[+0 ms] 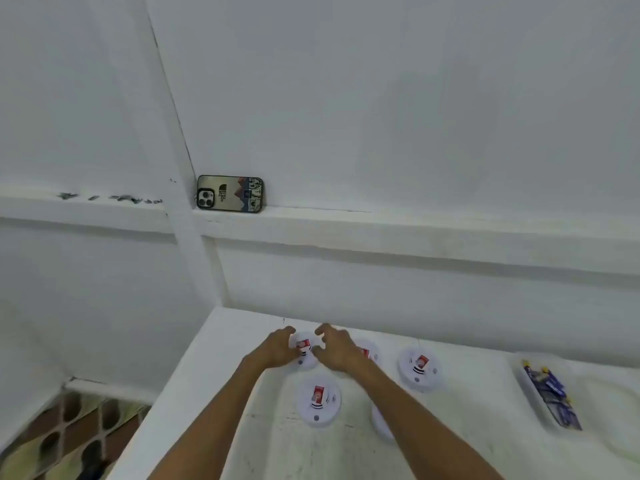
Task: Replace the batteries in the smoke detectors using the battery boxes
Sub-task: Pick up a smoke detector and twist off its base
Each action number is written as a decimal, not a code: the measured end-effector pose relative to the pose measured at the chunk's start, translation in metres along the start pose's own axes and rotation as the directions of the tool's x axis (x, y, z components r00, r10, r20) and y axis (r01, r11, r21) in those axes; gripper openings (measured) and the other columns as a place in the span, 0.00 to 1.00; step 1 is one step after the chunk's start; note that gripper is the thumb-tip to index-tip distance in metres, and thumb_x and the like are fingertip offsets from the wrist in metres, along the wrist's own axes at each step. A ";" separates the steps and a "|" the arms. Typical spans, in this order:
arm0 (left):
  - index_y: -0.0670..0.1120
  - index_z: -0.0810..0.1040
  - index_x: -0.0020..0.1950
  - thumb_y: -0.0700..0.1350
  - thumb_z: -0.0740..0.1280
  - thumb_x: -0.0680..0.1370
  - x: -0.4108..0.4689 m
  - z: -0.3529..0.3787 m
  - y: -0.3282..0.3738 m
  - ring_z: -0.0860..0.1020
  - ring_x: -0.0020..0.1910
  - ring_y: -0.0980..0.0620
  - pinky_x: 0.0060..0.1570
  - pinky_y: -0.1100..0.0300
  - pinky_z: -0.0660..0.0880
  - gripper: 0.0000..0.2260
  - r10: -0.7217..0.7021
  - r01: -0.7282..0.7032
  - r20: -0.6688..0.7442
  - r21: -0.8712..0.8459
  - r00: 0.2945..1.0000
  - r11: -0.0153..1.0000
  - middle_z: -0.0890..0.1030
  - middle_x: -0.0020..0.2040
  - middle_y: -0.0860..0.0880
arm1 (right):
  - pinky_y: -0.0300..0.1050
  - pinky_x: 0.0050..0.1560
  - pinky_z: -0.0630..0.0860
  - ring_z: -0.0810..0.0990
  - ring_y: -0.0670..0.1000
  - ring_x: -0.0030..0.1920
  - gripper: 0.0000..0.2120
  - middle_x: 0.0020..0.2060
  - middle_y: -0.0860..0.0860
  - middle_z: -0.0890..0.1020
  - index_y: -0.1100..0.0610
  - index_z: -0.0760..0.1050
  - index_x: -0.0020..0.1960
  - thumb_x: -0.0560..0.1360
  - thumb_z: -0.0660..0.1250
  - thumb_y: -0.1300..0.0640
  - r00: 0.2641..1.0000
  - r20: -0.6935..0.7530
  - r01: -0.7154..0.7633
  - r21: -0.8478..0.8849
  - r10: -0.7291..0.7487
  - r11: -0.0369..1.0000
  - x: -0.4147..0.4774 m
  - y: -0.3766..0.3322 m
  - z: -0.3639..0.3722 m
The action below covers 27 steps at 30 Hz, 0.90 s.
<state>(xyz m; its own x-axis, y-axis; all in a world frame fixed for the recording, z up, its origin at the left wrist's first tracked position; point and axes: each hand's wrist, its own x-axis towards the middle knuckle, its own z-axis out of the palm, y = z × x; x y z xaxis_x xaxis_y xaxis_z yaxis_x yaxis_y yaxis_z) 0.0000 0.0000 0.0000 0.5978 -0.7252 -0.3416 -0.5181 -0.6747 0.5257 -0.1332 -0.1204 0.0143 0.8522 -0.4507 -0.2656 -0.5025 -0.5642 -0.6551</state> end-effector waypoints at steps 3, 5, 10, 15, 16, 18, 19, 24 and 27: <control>0.41 0.69 0.75 0.46 0.70 0.81 -0.005 0.018 -0.008 0.74 0.71 0.42 0.67 0.56 0.71 0.24 -0.076 0.076 0.003 -0.087 0.997 0.993 0.74 0.73 0.41 | 0.47 0.60 0.75 0.77 0.59 0.63 0.29 0.66 0.60 0.75 0.59 0.61 0.75 0.79 0.66 0.51 0.993 0.015 -0.118 0.071 0.117 0.990 0.002 0.005 0.026; 0.43 0.70 0.74 0.47 0.71 0.81 -0.005 0.031 -0.016 0.76 0.70 0.43 0.67 0.55 0.73 0.24 -0.103 0.097 -0.028 -0.145 0.994 0.985 0.76 0.73 0.43 | 0.49 0.61 0.77 0.78 0.58 0.63 0.32 0.66 0.58 0.76 0.59 0.60 0.76 0.77 0.66 0.49 0.988 0.023 -0.157 0.106 0.156 0.982 0.004 0.010 0.039; 0.43 0.74 0.70 0.42 0.73 0.77 -0.005 0.046 -0.026 0.79 0.63 0.47 0.63 0.56 0.76 0.22 -0.129 0.084 -0.131 -0.301 0.983 0.950 0.81 0.67 0.44 | 0.48 0.58 0.78 0.79 0.57 0.61 0.29 0.64 0.56 0.79 0.59 0.62 0.73 0.76 0.67 0.50 0.985 -0.019 -0.167 0.151 0.172 0.974 0.013 0.011 0.050; 0.41 0.77 0.69 0.35 0.73 0.76 -0.009 0.044 -0.013 0.80 0.52 0.53 0.45 0.71 0.77 0.21 -0.125 0.014 -0.209 -0.464 0.970 0.886 0.83 0.63 0.43 | 0.46 0.53 0.79 0.81 0.55 0.56 0.26 0.60 0.55 0.80 0.58 0.66 0.69 0.75 0.68 0.52 0.974 -0.134 -0.146 0.249 0.184 0.957 0.016 0.013 0.053; 0.41 0.76 0.69 0.34 0.74 0.75 -0.008 0.043 -0.010 0.79 0.50 0.55 0.41 0.74 0.75 0.22 -0.117 -0.006 -0.228 -0.477 0.967 0.879 0.83 0.62 0.43 | 0.46 0.54 0.79 0.80 0.55 0.57 0.25 0.60 0.56 0.80 0.58 0.67 0.69 0.74 0.68 0.52 0.968 -0.171 -0.136 0.247 0.181 0.959 0.014 0.013 0.053; 0.41 0.75 0.70 0.35 0.76 0.74 -0.008 0.040 -0.004 0.79 0.49 0.57 0.38 0.75 0.74 0.24 -0.115 -0.027 -0.246 -0.510 0.962 0.860 0.82 0.61 0.45 | 0.43 0.56 0.76 0.78 0.56 0.60 0.29 0.61 0.57 0.78 0.57 0.67 0.72 0.74 0.70 0.53 0.964 -0.212 -0.110 0.220 0.158 0.969 0.010 0.013 0.050; 0.42 0.74 0.70 0.34 0.76 0.74 -0.008 0.039 -0.001 0.79 0.51 0.55 0.39 0.74 0.74 0.26 -0.125 -0.027 -0.250 -0.530 0.960 0.848 0.81 0.60 0.46 | 0.41 0.55 0.74 0.77 0.57 0.62 0.32 0.63 0.58 0.75 0.57 0.65 0.74 0.74 0.71 0.54 0.966 -0.211 -0.102 0.213 0.147 0.972 0.008 0.013 0.048; 0.44 0.71 0.73 0.36 0.77 0.74 -0.007 0.037 0.016 0.77 0.60 0.46 0.58 0.55 0.78 0.29 -0.144 -0.045 -0.248 -0.627 0.958 0.778 0.77 0.63 0.48 | 0.42 0.58 0.75 0.75 0.56 0.62 0.33 0.65 0.55 0.66 0.54 0.61 0.76 0.75 0.71 0.60 0.949 -0.312 -0.006 0.133 0.047 0.991 -0.008 0.023 0.034; 0.45 0.75 0.70 0.45 0.80 0.71 -0.009 0.039 0.026 0.79 0.61 0.47 0.58 0.55 0.76 0.29 -0.087 -0.094 -0.238 -0.657 0.967 0.748 0.79 0.63 0.49 | 0.43 0.54 0.76 0.77 0.54 0.58 0.23 0.63 0.53 0.68 0.53 0.68 0.72 0.79 0.68 0.59 0.894 -0.443 0.097 0.065 -0.058 0.993 -0.018 0.035 0.018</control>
<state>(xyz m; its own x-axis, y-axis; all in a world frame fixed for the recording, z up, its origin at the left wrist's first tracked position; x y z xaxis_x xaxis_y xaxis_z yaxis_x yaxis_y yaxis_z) -0.0425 -0.0162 -0.0136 0.7690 -0.6101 -0.1909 -0.0423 -0.3466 0.9371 -0.1633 -0.1197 -0.0160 0.7270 -0.6771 0.1142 -0.4068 -0.5587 -0.7227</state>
